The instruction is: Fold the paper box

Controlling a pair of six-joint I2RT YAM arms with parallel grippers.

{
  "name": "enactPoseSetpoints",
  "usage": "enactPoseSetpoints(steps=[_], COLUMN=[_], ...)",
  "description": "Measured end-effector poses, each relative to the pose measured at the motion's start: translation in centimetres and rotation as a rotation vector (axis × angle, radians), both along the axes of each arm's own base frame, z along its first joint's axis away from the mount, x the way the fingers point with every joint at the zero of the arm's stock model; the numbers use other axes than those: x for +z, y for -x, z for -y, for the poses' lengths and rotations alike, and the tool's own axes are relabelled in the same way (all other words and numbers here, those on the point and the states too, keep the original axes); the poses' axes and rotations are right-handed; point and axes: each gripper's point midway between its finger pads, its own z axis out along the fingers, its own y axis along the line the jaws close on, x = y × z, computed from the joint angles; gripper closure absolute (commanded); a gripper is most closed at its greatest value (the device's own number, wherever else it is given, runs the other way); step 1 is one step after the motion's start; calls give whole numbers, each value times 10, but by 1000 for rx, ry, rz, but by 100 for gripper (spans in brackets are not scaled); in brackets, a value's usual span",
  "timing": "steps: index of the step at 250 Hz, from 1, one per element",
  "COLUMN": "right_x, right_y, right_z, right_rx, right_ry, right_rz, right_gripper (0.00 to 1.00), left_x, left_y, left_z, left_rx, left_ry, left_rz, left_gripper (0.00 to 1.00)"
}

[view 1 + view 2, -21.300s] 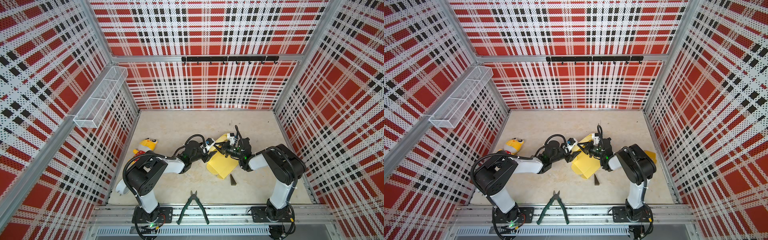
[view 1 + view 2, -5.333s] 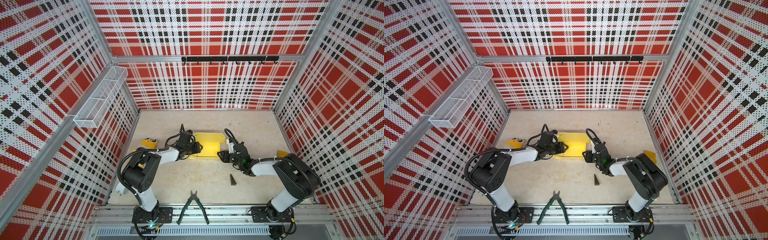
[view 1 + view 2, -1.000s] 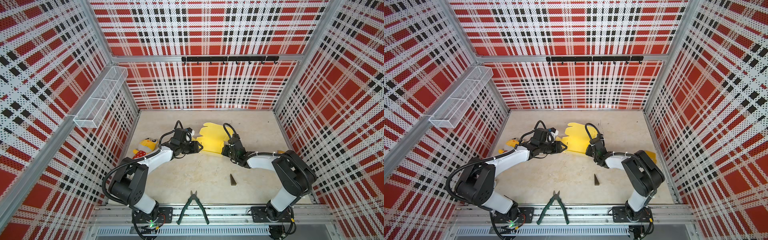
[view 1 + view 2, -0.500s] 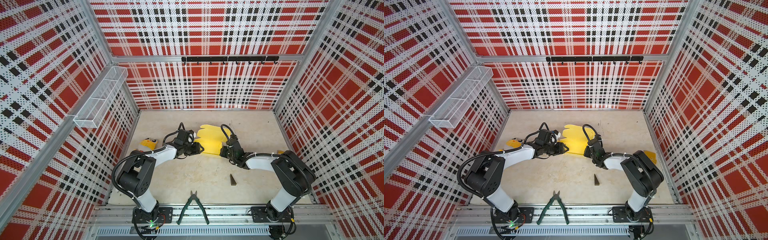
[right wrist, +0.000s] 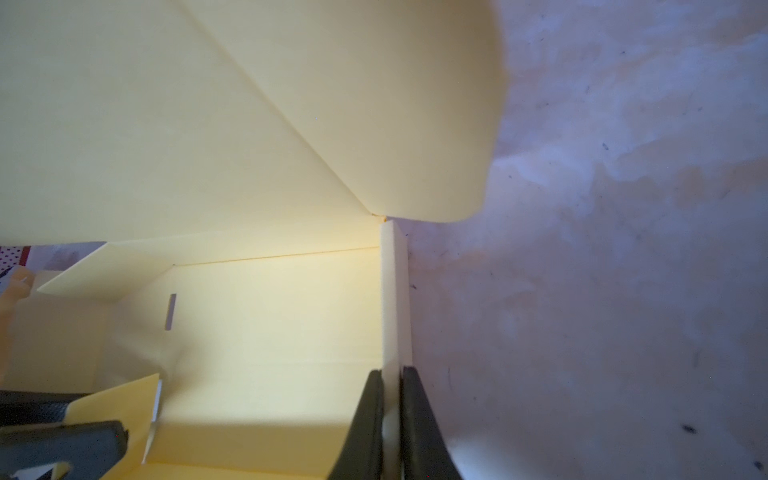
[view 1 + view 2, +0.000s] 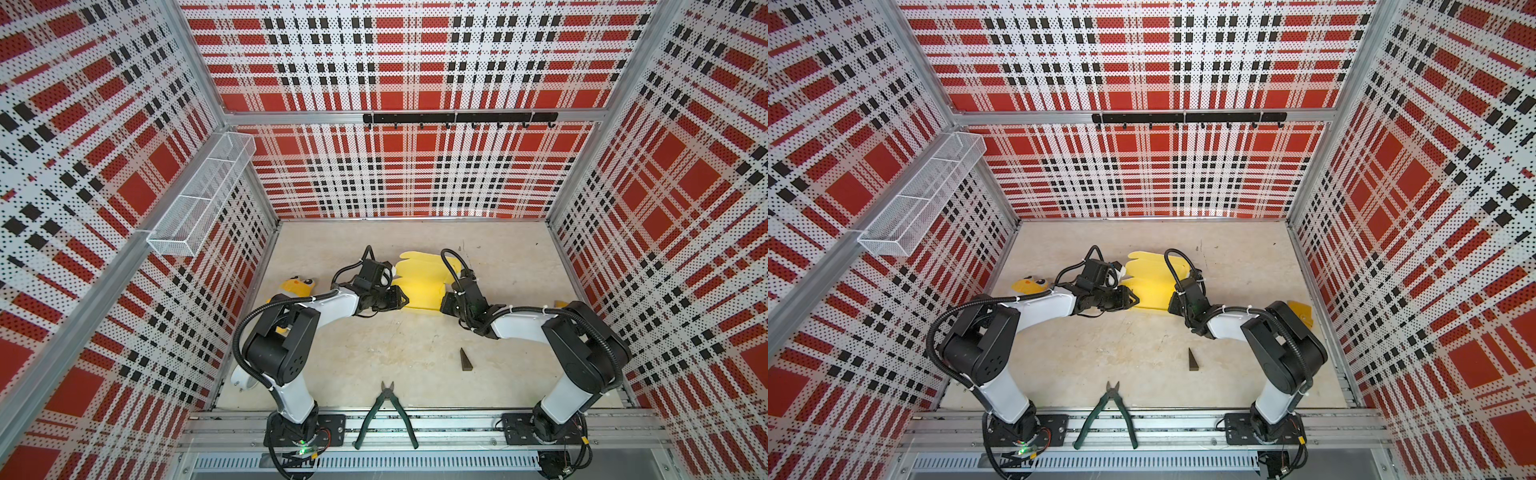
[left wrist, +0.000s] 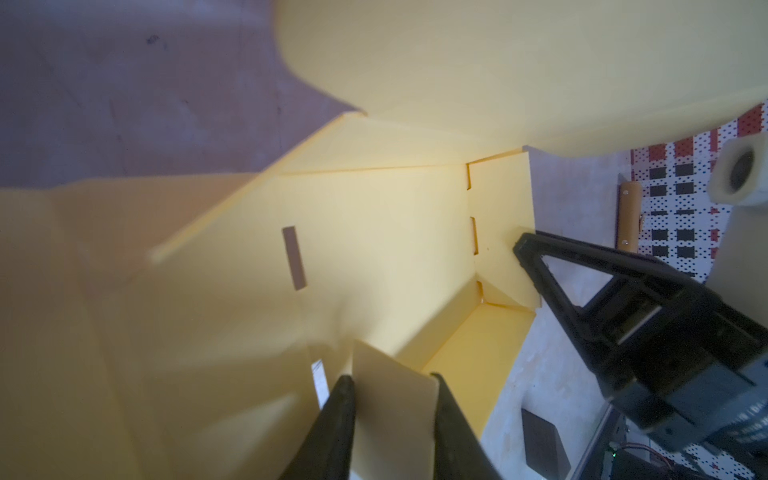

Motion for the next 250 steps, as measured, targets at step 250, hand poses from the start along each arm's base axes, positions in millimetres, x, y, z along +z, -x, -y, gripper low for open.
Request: enactPoseSetpoints(steps=[250], right_x=[18], right_y=[3], right_z=[-8], right_rx=[68], right_ry=[-26], right_rz=[50], right_gripper=[90], left_x=[96], left_y=[-43], left_z=[-65], left_rx=[128], left_ry=[89], left_rz=[262], left_gripper=[42])
